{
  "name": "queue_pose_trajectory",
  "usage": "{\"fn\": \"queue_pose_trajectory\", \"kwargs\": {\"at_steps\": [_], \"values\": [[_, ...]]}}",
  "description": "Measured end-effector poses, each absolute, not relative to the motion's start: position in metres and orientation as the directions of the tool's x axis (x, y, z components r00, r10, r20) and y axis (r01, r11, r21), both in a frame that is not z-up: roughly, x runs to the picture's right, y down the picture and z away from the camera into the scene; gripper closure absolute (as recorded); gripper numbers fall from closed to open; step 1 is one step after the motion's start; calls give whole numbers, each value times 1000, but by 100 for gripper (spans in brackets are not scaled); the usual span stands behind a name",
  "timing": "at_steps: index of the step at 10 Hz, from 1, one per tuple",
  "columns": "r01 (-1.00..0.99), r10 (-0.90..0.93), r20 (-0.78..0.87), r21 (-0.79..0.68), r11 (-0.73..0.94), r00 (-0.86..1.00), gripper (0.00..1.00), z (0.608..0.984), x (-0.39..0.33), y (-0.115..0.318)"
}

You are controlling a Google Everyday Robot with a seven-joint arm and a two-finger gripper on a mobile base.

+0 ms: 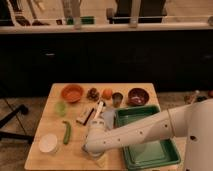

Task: Place sponge in red bowl

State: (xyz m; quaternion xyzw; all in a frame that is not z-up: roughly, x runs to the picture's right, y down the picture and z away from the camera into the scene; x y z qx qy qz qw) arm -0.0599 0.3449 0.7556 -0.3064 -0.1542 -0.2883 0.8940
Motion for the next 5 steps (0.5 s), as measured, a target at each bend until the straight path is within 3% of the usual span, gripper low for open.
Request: {"fn": "queue_pose_trajectory", "kwargs": {"at_steps": [5], "values": [[622,-449,437,-455,637,779,20,750,-62,342]]}}
